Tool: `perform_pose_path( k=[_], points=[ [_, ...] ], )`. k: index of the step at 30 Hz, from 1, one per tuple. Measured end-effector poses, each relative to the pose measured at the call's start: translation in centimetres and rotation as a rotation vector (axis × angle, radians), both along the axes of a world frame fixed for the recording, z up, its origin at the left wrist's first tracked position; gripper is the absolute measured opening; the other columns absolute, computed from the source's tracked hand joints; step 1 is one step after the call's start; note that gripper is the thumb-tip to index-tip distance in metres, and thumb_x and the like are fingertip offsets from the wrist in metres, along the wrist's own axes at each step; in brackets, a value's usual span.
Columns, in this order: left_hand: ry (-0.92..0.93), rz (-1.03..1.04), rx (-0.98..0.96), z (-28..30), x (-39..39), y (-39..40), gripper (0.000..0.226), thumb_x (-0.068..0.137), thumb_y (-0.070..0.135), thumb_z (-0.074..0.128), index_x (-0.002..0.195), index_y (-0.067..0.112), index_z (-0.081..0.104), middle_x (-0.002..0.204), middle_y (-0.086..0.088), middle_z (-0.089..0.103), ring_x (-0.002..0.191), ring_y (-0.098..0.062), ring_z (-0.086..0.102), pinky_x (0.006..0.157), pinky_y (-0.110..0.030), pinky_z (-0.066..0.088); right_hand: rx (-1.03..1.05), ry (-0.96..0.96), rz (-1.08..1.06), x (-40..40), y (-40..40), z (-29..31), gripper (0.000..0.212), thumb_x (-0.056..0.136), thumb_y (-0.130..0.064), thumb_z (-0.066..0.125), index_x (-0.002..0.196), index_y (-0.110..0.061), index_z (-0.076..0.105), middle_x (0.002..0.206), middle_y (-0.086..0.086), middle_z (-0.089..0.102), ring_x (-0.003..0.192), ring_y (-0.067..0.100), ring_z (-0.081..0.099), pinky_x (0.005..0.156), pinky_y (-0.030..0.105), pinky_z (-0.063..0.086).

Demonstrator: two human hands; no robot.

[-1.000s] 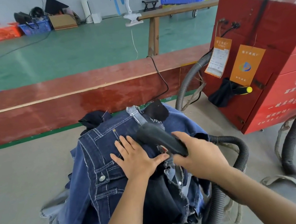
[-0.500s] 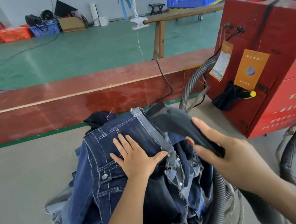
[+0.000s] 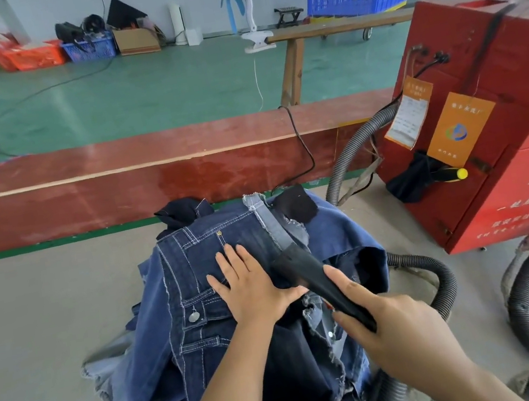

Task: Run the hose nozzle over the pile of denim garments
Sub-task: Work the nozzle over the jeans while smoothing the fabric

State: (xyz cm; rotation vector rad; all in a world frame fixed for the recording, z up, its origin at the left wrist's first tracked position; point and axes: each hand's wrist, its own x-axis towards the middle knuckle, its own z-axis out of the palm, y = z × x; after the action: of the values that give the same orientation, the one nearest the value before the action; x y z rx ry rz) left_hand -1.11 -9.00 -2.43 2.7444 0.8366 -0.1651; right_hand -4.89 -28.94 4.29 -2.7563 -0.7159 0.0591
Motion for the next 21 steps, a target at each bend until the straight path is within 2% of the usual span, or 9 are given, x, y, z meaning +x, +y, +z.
perform_pose_path(
  k=[4,6,9,12,17,19,21],
  points=[
    [0.01,0.001,0.004,0.0,0.3,-0.1,0.141,0.06,0.088,0.054,0.15,0.004,-0.016,0.159,-0.012,-0.022,0.145,-0.032,-0.023,0.114,-0.06,-0.007,-0.016,-0.012,-0.01,0.2,0.6,-0.6,0.062,0.092,-0.066,0.029,0.118,-0.073,-0.028,0.075,-0.012,0.052,0.075,0.008,0.059,0.061,0.022,0.046],
    [0.013,0.003,0.01,0.0,0.3,-0.1,0.141,0.06,0.088,0.054,0.15,0.004,-0.016,0.159,-0.012,-0.022,0.145,-0.032,-0.023,0.114,-0.06,-0.007,-0.003,-0.01,-0.016,0.4,1.0,-0.6,0.063,0.093,-0.065,0.029,0.124,-0.07,-0.025,0.071,-0.011,0.047,0.071,0.009,0.056,0.057,0.022,0.041],
    [0.022,0.004,0.013,-0.1,0.3,-0.1,0.14,0.061,0.087,0.054,0.15,0.005,-0.017,0.158,-0.012,-0.023,0.145,-0.032,-0.024,0.113,-0.06,-0.008,-0.002,-0.023,-0.028,0.7,1.8,-0.7,0.061,0.093,-0.065,0.029,0.134,-0.068,-0.015,0.066,-0.011,0.041,0.057,0.01,0.042,0.046,0.019,0.029],
    [0.019,0.0,0.007,-0.3,0.3,0.0,0.141,0.061,0.088,0.053,0.15,0.004,-0.018,0.158,-0.013,-0.024,0.144,-0.031,-0.025,0.113,-0.06,-0.009,0.01,-0.011,-0.027,1.4,2.4,-0.8,0.059,0.093,-0.064,0.03,0.136,-0.067,-0.011,0.068,-0.009,0.048,0.056,0.009,0.044,0.043,0.018,0.027],
    [0.007,-0.011,0.005,-0.4,0.3,0.0,0.141,0.059,0.091,0.049,0.15,0.005,-0.018,0.158,-0.013,-0.023,0.145,-0.032,-0.024,0.113,-0.061,-0.008,0.269,0.045,-0.011,3.2,3.9,1.0,0.057,0.093,-0.052,0.049,0.142,-0.059,0.02,0.068,-0.006,0.063,0.055,0.009,0.056,0.052,0.024,0.043],
    [0.011,-0.014,0.001,-0.5,0.3,0.1,0.143,0.058,0.092,0.049,0.149,0.005,-0.019,0.158,-0.012,-0.023,0.145,-0.032,-0.024,0.113,-0.061,-0.009,0.398,0.0,-0.034,3.8,4.0,2.1,0.056,0.092,-0.048,0.054,0.139,-0.059,0.027,0.07,-0.014,0.064,0.059,0.003,0.059,0.053,0.019,0.045],
    [0.013,-0.017,-0.001,-0.4,0.2,0.1,0.145,0.057,0.093,0.049,0.149,0.005,-0.02,0.158,-0.012,-0.024,0.145,-0.032,-0.024,0.113,-0.06,-0.009,0.454,-0.036,-0.038,4.0,3.5,3.2,0.057,0.09,-0.046,0.056,0.137,-0.062,0.027,0.074,-0.027,0.057,0.06,-0.009,0.056,0.054,0.011,0.044]
  ],
)
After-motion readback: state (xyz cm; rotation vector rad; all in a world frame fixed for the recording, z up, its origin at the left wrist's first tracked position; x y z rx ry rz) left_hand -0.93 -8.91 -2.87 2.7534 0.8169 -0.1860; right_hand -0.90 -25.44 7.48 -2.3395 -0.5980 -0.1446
